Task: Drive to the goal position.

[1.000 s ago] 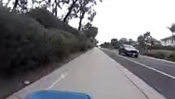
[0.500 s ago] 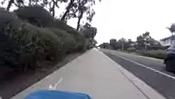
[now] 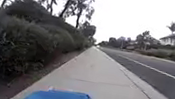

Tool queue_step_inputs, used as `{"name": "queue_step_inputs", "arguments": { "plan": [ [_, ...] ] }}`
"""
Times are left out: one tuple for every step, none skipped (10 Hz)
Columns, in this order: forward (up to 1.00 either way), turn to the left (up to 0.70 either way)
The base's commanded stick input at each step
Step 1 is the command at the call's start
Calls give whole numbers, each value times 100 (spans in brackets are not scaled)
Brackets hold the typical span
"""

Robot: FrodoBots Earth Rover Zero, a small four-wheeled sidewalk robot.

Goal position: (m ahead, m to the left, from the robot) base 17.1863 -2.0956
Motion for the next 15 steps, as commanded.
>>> {"name": "queue_step_inputs", "arguments": {
  "plan": [
    [100, 0],
    [100, 0],
    [100, 0],
    [100, 0],
    [100, 0],
    [100, 0],
    [100, 0],
    [100, 0],
    [100, 0],
    [100, 0],
    [100, 0],
    [100, 0],
    [100, 0],
    [100, 0],
    [100, 0]
  ]
}}
